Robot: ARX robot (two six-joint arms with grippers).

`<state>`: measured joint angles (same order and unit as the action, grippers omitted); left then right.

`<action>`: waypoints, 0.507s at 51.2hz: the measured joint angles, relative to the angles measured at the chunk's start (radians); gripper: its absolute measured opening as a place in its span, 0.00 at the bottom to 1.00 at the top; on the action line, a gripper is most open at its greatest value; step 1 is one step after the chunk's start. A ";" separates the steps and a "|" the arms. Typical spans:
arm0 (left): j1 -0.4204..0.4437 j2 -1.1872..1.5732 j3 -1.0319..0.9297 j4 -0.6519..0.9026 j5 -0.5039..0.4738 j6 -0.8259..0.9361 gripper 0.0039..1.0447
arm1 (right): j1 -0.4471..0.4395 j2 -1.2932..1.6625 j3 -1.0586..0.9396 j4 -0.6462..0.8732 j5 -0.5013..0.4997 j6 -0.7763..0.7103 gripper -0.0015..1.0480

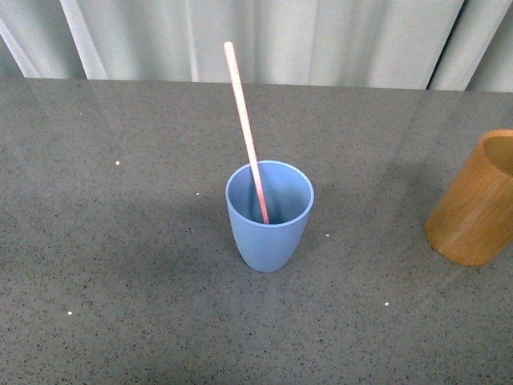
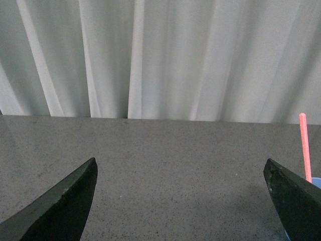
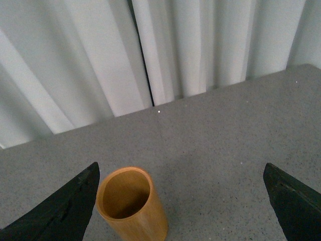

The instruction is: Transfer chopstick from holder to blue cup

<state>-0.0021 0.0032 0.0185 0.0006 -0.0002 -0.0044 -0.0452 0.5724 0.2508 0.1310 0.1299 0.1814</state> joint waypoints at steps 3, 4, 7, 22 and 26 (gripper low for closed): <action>0.000 0.000 0.000 0.000 0.001 0.000 0.94 | -0.004 -0.021 -0.036 0.111 -0.089 -0.047 0.83; 0.000 0.000 0.000 0.000 0.001 0.000 0.94 | 0.005 -0.026 -0.053 0.155 -0.098 -0.064 0.80; 0.000 0.000 0.000 0.000 0.000 0.000 0.94 | 0.033 -0.047 -0.091 0.219 -0.127 -0.117 0.70; 0.000 0.000 0.000 0.000 0.000 0.000 0.94 | 0.043 -0.163 -0.172 0.193 -0.131 -0.174 0.17; 0.000 0.000 0.000 0.000 0.000 0.000 0.94 | 0.043 -0.185 -0.179 0.182 -0.131 -0.175 0.07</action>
<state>-0.0021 0.0032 0.0185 0.0006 0.0002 -0.0044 -0.0017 0.3870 0.0715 0.3130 -0.0013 0.0059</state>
